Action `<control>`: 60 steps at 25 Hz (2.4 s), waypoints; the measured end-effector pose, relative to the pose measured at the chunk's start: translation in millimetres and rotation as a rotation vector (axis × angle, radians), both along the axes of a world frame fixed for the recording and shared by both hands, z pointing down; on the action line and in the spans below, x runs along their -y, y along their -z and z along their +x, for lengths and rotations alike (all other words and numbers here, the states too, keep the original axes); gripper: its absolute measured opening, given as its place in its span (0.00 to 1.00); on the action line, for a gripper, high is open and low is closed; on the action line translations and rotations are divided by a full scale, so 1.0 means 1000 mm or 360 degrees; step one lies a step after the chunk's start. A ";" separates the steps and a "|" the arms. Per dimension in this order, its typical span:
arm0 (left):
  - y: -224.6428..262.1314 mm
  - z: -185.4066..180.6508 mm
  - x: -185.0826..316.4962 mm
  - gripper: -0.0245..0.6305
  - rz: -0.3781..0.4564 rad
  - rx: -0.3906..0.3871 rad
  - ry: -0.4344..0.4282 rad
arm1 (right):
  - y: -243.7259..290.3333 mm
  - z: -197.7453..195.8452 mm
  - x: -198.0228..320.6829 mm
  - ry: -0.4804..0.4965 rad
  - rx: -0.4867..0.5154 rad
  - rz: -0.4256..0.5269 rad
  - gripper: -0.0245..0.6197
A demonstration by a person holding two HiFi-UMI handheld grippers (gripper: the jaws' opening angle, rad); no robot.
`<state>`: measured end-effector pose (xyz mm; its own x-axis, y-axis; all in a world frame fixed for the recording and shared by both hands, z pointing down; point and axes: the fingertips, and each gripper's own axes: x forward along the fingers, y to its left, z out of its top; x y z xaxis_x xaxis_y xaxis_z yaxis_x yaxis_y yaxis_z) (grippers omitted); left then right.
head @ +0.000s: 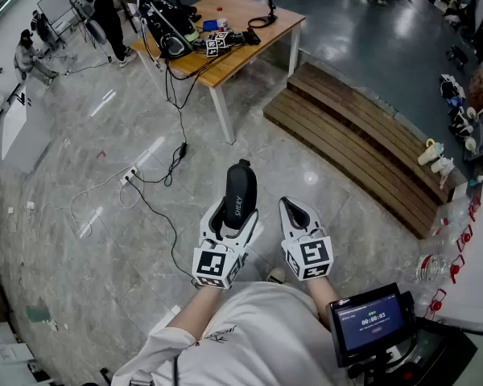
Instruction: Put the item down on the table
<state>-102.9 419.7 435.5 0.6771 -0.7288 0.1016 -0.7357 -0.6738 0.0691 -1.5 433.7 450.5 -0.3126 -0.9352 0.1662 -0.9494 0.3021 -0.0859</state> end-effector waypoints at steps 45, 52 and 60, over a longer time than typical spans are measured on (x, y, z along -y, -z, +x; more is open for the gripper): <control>-0.045 0.072 0.639 0.54 -0.0199 0.0086 0.0211 | -0.002 0.059 0.673 0.0230 -0.0101 -0.0061 0.04; -0.142 0.047 0.709 0.54 -0.0428 0.0364 0.0320 | -0.032 0.057 0.725 0.0225 -0.0138 -0.0060 0.04; -0.259 0.031 0.758 0.54 -0.0878 0.0466 0.0410 | -0.104 0.031 0.781 0.0285 -0.0138 -0.0210 0.04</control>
